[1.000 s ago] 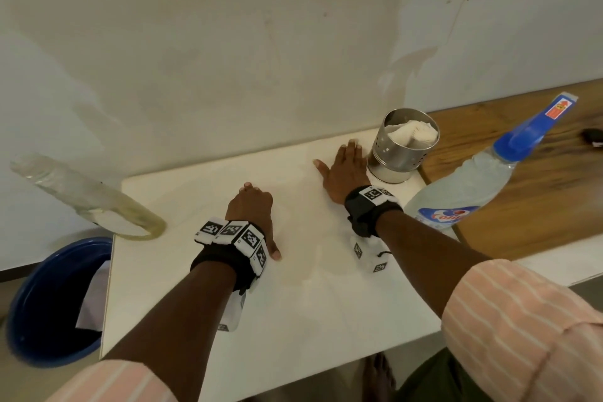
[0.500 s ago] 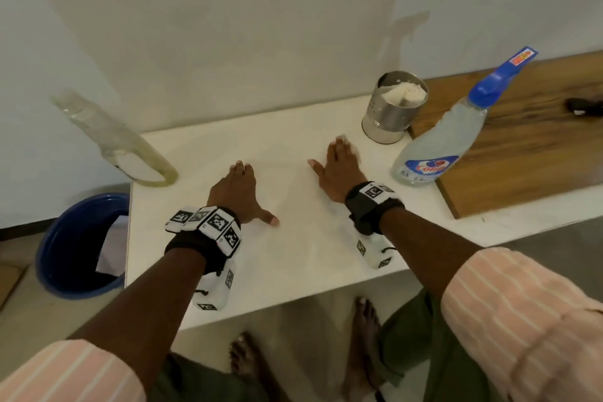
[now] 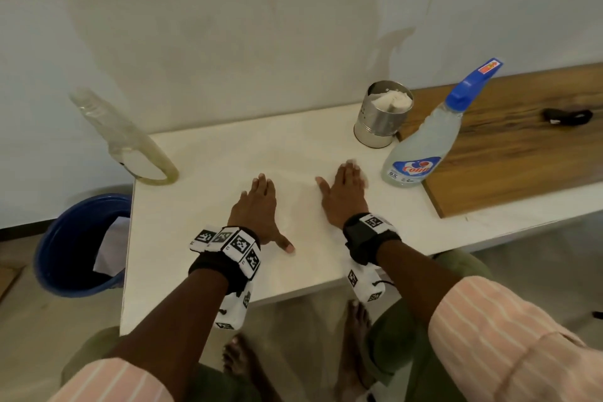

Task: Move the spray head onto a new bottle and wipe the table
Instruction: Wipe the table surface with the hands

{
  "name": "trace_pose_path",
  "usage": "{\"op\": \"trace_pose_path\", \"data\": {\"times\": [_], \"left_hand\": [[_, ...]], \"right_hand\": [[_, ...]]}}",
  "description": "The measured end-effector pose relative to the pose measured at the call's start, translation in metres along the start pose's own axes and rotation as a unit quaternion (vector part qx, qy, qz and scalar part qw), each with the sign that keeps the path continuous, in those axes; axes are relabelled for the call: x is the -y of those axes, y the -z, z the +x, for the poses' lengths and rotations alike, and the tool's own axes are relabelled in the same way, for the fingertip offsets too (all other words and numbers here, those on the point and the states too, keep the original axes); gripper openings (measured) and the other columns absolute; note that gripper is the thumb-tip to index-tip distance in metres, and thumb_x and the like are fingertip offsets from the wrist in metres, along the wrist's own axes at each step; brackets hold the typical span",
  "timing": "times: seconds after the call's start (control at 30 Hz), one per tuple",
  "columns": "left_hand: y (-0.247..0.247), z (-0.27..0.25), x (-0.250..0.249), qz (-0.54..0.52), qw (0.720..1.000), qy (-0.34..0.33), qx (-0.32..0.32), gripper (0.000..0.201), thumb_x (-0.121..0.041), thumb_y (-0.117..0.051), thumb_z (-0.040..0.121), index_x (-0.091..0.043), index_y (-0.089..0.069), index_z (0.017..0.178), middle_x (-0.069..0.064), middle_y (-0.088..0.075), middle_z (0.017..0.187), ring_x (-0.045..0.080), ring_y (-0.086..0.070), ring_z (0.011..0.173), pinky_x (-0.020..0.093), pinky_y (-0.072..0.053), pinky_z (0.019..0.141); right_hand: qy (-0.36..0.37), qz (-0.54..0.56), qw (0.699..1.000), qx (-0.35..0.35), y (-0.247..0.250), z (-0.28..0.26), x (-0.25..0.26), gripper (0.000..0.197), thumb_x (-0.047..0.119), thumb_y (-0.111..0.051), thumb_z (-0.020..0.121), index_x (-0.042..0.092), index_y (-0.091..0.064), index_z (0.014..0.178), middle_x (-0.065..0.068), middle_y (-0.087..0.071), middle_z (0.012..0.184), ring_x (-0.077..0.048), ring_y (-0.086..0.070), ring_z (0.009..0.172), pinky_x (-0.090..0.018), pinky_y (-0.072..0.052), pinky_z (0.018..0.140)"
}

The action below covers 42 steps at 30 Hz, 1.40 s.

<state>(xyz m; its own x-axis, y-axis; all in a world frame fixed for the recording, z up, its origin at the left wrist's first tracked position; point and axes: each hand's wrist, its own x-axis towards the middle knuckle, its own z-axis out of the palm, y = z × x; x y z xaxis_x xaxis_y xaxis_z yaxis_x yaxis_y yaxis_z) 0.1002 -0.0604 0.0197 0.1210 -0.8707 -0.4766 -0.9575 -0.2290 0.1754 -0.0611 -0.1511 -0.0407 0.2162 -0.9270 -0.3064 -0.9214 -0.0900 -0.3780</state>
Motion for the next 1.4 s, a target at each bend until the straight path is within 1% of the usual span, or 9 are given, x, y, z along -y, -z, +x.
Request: {"op": "trace_pose_path", "data": {"times": [0.17, 0.4, 0.53, 0.73, 0.87, 0.93, 1.0, 1.2, 1.4], "left_hand": [[-0.008, 0.008, -0.012, 0.010, 1.000, 0.006, 0.020, 0.147, -0.052, -0.088, 0.045, -0.003, 0.002, 0.150, 0.011, 0.010, 0.160, 0.025, 0.002, 0.149, 0.041, -0.013, 0.121], [-0.004, 0.006, -0.014, 0.041, 0.999, 0.001, 0.009, 0.146, -0.060, -0.085, 0.045, 0.001, -0.003, 0.149, 0.015, 0.005, 0.160, 0.027, 0.002, 0.149, 0.043, -0.011, 0.121], [-0.010, -0.011, 0.006, 0.025, 0.999, 0.027, 0.005, 0.150, -0.065, -0.081, 0.046, 0.001, 0.007, 0.149, 0.016, 0.010, 0.159, 0.026, 0.006, 0.149, 0.043, -0.007, 0.122], [-0.017, -0.040, 0.013, 0.020, 0.999, 0.027, 0.009, 0.154, -0.066, -0.083, 0.041, -0.001, 0.007, 0.149, 0.015, 0.009, 0.160, 0.026, 0.005, 0.149, 0.044, -0.009, 0.122], [-0.024, -0.044, -0.012, 0.021, 1.000, -0.009, 0.022, 0.156, -0.068, -0.081, 0.042, -0.001, 0.010, 0.148, 0.015, 0.013, 0.159, 0.027, 0.008, 0.149, 0.044, -0.008, 0.122], [-0.029, -0.044, -0.023, 0.019, 1.000, -0.017, 0.017, 0.155, -0.067, -0.081, 0.042, 0.000, 0.011, 0.148, 0.015, 0.014, 0.159, 0.027, 0.008, 0.148, 0.044, -0.007, 0.122], [-0.033, -0.045, -0.031, 0.020, 1.000, -0.017, 0.008, 0.155, -0.066, -0.082, 0.043, 0.001, 0.010, 0.148, 0.016, 0.013, 0.159, 0.028, 0.007, 0.148, 0.044, -0.009, 0.122], [-0.044, -0.045, -0.036, 0.008, 1.000, 0.003, -0.010, 0.149, -0.057, -0.085, 0.048, 0.003, 0.008, 0.147, 0.019, 0.010, 0.159, 0.030, 0.005, 0.148, 0.045, -0.010, 0.122], [-0.046, -0.041, -0.060, 0.014, 0.999, -0.037, 0.009, 0.147, -0.061, -0.082, 0.050, 0.003, 0.008, 0.148, 0.018, 0.010, 0.159, 0.028, 0.006, 0.149, 0.044, -0.010, 0.122]], "right_hand": [[0.232, -0.078, 0.964, 0.108, -0.002, 0.012, 0.030, 0.071, 0.050, -0.023, 0.100, 0.005, -0.001, 0.151, -0.012, 0.008, 0.161, -0.023, 0.008, 0.149, -0.040, 0.000, 0.122], [0.051, -0.073, 0.995, 0.035, 0.013, 0.029, 0.004, 0.077, 0.051, -0.021, 0.099, 0.000, 0.008, 0.149, -0.017, 0.017, 0.158, -0.030, 0.014, 0.147, -0.041, 0.003, 0.122], [0.157, -0.078, 0.982, 0.073, -0.018, -0.017, 0.034, 0.081, 0.053, -0.022, 0.098, -0.001, 0.009, 0.148, -0.018, 0.020, 0.157, -0.029, 0.019, 0.146, -0.043, 0.006, 0.121], [0.351, -0.211, 0.908, 0.086, -0.041, -0.078, 0.018, 0.078, 0.059, -0.014, 0.096, 0.007, 0.005, 0.151, -0.010, 0.014, 0.160, -0.021, 0.014, 0.148, -0.049, 0.003, 0.121], [0.098, -0.104, 0.989, -0.029, -0.013, -0.071, -0.043, 0.081, 0.062, -0.014, 0.093, 0.006, 0.000, 0.151, -0.010, 0.006, 0.161, -0.022, 0.006, 0.149, -0.047, 0.004, 0.121], [-0.028, -0.059, 0.995, -0.073, -0.006, -0.079, -0.057, 0.083, 0.059, -0.019, 0.095, 0.001, 0.002, 0.150, -0.016, 0.007, 0.160, -0.027, 0.005, 0.149, -0.046, 0.002, 0.122], [-0.026, -0.030, 0.996, -0.075, -0.015, -0.093, -0.048, 0.085, 0.058, -0.022, 0.095, -0.001, 0.006, 0.149, -0.019, 0.011, 0.159, -0.030, 0.008, 0.148, -0.045, 0.002, 0.122], [0.240, -0.138, 0.960, 0.042, -0.035, -0.085, -0.008, 0.075, 0.055, -0.006, 0.094, 0.007, 0.006, 0.150, -0.011, 0.015, 0.159, -0.023, 0.015, 0.147, -0.047, -0.002, 0.122], [0.057, -0.062, 0.996, -0.027, 0.005, -0.047, -0.054, 0.079, 0.059, -0.018, 0.096, 0.006, 0.002, 0.151, -0.011, 0.008, 0.161, -0.023, 0.007, 0.149, -0.041, 0.002, 0.122]]}}
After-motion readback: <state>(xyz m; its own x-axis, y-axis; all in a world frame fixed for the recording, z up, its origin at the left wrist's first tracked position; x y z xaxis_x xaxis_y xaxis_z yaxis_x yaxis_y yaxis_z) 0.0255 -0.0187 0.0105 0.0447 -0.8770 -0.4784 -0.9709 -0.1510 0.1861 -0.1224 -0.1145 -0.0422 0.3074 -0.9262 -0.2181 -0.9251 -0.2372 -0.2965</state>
